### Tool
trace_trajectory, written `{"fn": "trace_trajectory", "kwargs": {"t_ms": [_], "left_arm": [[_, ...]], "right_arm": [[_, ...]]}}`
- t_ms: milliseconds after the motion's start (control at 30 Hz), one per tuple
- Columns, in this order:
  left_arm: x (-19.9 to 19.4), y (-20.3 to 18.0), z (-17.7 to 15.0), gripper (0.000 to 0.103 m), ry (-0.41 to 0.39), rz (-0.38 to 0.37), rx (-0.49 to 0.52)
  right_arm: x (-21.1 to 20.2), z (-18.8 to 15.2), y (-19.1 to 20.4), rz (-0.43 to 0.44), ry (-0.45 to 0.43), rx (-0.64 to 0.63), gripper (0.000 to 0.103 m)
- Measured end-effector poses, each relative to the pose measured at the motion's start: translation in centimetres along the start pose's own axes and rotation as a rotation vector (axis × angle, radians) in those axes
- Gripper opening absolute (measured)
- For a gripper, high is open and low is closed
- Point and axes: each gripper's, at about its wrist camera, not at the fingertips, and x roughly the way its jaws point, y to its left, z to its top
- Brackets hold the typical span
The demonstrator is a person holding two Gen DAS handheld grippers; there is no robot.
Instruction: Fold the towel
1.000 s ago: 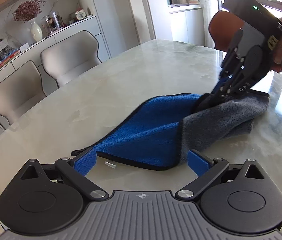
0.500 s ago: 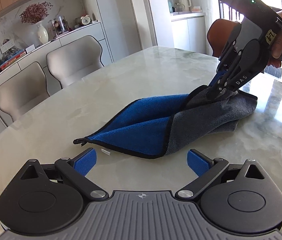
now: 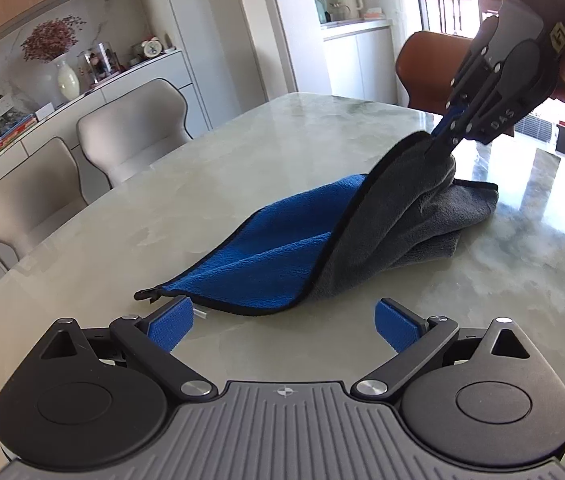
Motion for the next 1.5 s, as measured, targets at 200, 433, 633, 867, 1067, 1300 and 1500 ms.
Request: {"fn": "trace_trajectory", "kwargs": {"t_ms": [200,433,633,867,1067,1300,1500], "left_arm": [[1.0,-0.6,0.5,0.100,0.019,-0.028,0.103],[3.1,0.0,0.7,0.100,0.067,-0.029,0.269],[6.3,1.6,1.9,0.099,0.065,-0.018,0.403],[10.2,4.5,5.0,0.099,0.071,-0.081,0.483],[14.1,7.3,7.9,0.099,0.132,-0.217,0.505],[18.8,9.9,8.9,0.085,0.301,-0.370,0.530],[21.3,10.5,9.5,0.084,0.365,-0.455,0.536]], "right_arm": [[-2.0,-1.7,-0.9,-0.017,-0.046,0.044,0.011],[-4.3,-3.6,-1.8,-0.040,-0.101,0.082,0.011],[-5.7,-4.6,-1.9,-0.031,-0.137,0.086,0.011],[-5.5,-4.5,-1.2,0.000,-0.142,0.046,0.011],[-4.8,-4.9,-1.8,-0.002,-0.119,0.066,0.011],[-4.1,-5.2,-2.0,-0.002,-0.091,0.080,0.011],[-3.5,-5.1,-2.2,-0.002,-0.069,0.096,0.011]]}}
